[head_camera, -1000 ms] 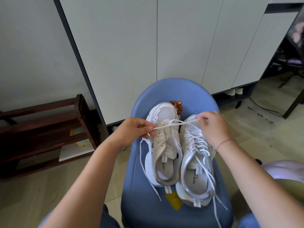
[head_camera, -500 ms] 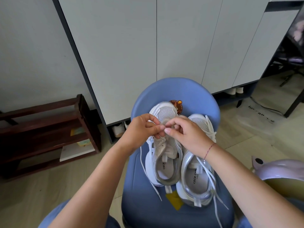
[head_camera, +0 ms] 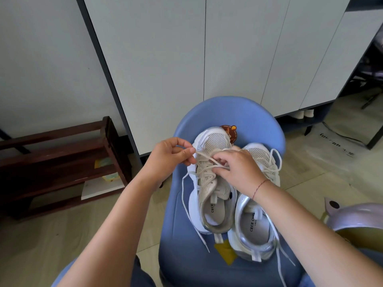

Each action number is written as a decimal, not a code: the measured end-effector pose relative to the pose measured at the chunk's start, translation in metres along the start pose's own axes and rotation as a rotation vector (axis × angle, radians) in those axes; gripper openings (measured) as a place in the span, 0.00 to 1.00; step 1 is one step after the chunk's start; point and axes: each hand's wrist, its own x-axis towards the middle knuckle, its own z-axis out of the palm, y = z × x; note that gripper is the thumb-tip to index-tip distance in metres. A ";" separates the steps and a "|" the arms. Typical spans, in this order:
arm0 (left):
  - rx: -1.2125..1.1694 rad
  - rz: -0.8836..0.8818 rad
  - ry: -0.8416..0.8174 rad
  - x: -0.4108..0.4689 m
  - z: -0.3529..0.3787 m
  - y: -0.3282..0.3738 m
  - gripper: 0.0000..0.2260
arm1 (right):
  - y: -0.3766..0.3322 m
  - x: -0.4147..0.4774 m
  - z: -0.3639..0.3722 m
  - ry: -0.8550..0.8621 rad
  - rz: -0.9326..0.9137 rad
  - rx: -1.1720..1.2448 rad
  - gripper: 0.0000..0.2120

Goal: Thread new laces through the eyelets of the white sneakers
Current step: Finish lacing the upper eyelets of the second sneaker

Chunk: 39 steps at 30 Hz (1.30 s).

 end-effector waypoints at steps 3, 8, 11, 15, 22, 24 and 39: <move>-0.020 0.014 0.008 0.000 0.002 0.004 0.02 | 0.003 -0.006 -0.023 -0.227 0.025 0.195 0.08; -0.033 0.021 -0.007 0.002 0.006 0.005 0.02 | 0.002 -0.023 -0.068 -0.658 0.129 0.270 0.17; -0.037 0.028 -0.033 0.003 0.011 0.003 0.02 | 0.000 -0.029 -0.081 -0.732 0.223 0.299 0.16; -0.008 0.024 -0.094 0.002 0.018 0.001 0.02 | 0.009 -0.025 -0.074 -0.416 0.233 0.321 0.10; -0.008 0.020 -0.190 -0.003 0.040 -0.004 0.05 | -0.002 -0.016 -0.038 -0.120 0.192 0.594 0.11; -0.014 0.015 -0.183 -0.004 0.044 -0.006 0.06 | -0.005 -0.015 -0.032 -0.117 0.194 0.630 0.08; 0.557 -0.088 0.089 0.002 0.063 -0.033 0.38 | 0.002 -0.007 -0.007 0.161 0.396 0.521 0.04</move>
